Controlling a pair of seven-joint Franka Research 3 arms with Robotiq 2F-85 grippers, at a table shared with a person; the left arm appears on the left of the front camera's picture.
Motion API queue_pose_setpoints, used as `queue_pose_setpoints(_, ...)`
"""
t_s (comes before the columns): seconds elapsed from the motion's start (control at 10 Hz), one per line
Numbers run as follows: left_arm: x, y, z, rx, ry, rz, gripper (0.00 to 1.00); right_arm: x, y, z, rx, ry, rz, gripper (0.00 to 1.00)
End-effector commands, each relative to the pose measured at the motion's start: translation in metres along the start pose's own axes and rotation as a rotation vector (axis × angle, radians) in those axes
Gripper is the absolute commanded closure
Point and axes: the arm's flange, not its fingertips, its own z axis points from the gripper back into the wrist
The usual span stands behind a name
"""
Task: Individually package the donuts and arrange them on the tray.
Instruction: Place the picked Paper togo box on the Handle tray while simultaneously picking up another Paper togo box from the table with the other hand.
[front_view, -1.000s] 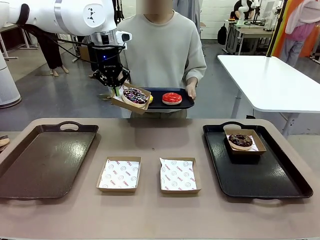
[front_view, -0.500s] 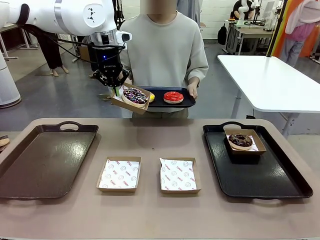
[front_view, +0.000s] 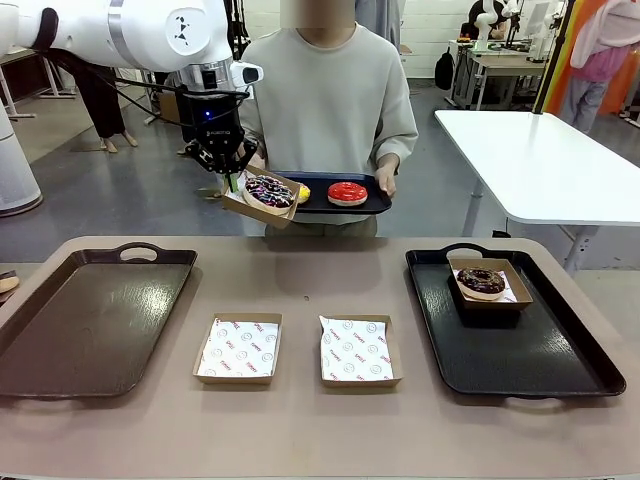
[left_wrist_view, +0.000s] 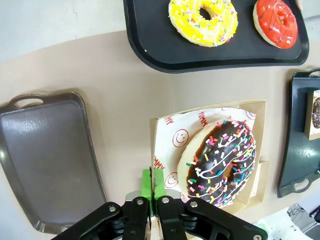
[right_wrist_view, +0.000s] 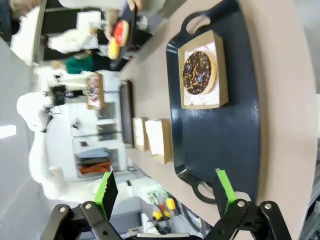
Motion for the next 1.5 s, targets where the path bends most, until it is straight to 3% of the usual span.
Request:
queue_pose_setpoints(0.0,-0.018,0.036,-0.006,-0.040,-0.010,-0.042,0.98,0.008,0.079,-0.050,-0.244,0.061,0.011,0.00)
queue_pose_setpoints(0.2,-0.042,0.071,-0.008,-0.030,-0.028,-0.053,0.98,0.026,0.149,-0.084,-0.405,0.058,0.027,0.00)
queue_pose_setpoints(0.4,-0.064,0.109,-0.011,-0.043,-0.019,-0.023,0.98,0.019,0.224,-0.136,-0.580,0.095,0.094,0.00)
queue_pose_setpoints(0.7,-0.098,0.154,-0.019,-0.058,-0.020,0.034,0.98,0.002,0.285,-0.230,-0.786,0.158,0.137,0.00)
queue_pose_setpoints(1.0,-0.117,0.195,-0.041,-0.080,-0.029,0.084,0.98,-0.029,0.285,-0.326,-0.968,0.234,0.151,0.00)
queue_pose_setpoints(1.4,-0.111,0.224,-0.076,-0.072,-0.020,0.058,0.98,-0.056,0.240,-0.399,-1.082,0.270,0.134,0.00)
